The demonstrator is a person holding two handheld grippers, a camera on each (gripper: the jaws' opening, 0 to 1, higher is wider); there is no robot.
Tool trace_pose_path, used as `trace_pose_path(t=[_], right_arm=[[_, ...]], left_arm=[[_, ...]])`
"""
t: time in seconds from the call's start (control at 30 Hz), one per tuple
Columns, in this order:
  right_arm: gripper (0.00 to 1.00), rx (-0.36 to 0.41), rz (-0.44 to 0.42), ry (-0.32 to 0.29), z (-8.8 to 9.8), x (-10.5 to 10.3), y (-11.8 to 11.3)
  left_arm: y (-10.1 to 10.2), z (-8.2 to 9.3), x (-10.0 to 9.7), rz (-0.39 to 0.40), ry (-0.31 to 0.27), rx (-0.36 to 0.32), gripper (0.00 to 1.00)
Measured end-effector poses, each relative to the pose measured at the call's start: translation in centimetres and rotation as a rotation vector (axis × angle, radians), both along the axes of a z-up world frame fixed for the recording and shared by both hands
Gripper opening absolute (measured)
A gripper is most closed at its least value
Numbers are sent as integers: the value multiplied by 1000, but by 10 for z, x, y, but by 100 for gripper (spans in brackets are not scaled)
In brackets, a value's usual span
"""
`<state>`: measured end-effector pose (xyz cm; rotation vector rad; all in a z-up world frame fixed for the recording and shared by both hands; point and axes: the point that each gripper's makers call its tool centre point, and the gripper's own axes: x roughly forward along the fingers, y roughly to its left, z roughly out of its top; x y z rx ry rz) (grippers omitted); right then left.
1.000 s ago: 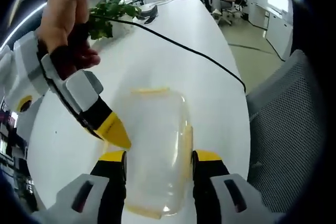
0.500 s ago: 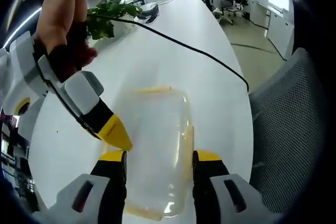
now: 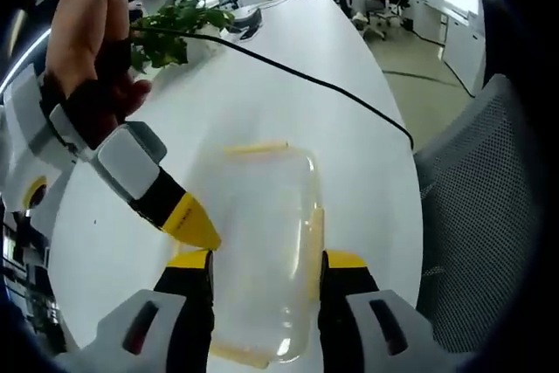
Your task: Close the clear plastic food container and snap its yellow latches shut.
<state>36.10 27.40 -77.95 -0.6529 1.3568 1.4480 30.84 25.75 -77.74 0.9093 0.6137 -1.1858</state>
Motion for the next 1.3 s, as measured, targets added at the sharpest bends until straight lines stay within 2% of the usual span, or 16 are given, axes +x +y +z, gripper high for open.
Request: trace_pose_path(t=[0.07,0.1,0.13,0.17,0.2,0.23,0.3,0.4,0.47,0.5,0.57,0.63,0.7,0.73,1.0,1.3], right_arm=[[24,-4,-10,1,-6,10,-1],[25,4,-21,-67,-4,12,-2],[26,17,-25,-61,-1,2,-2],[26,36,-38,36,-1,2,-3],[26,53,-45,23,-3,11,-4],[27,52,-48,-57,-3,9,-5],[27,72,-49,-57,0,1,-4],[26,93,-3,-122,4,2,-2],[24,136,72,-201,8,2,2],[22,169,122,-266,12,3,3],[19,196,124,-350,18,7,2],[17,206,78,-337,21,4,0],[21,238,-31,-297,24,-1,-1],[23,243,-47,-304,24,-2,-3],[33,247,-135,-342,26,-6,-16],[39,226,-178,-371,35,-13,-25]], left_arm=[[1,1,-1,-3,1,-19,46],[1,1,-2,-2,1,-23,46],[0,1,-2,2,-2,-24,47],[0,1,-2,4,-4,-23,47],[0,1,-3,-7,-3,-9,47],[0,1,-4,-12,-5,-2,47],[0,1,-4,-14,-11,-3,47],[1,2,-4,-21,-24,-9,47],[1,3,-3,-26,-22,-20,48],[1,4,-3,-34,-23,-18,48],[1,5,-4,-63,-40,7,47],[0,6,-6,-83,-43,11,43],[-3,8,-8,-84,-37,-8,40],[-5,11,-8,-82,-35,-22,40],[-3,17,-8,-65,4,-45,43],[10,24,1,-66,48,-64,48]])
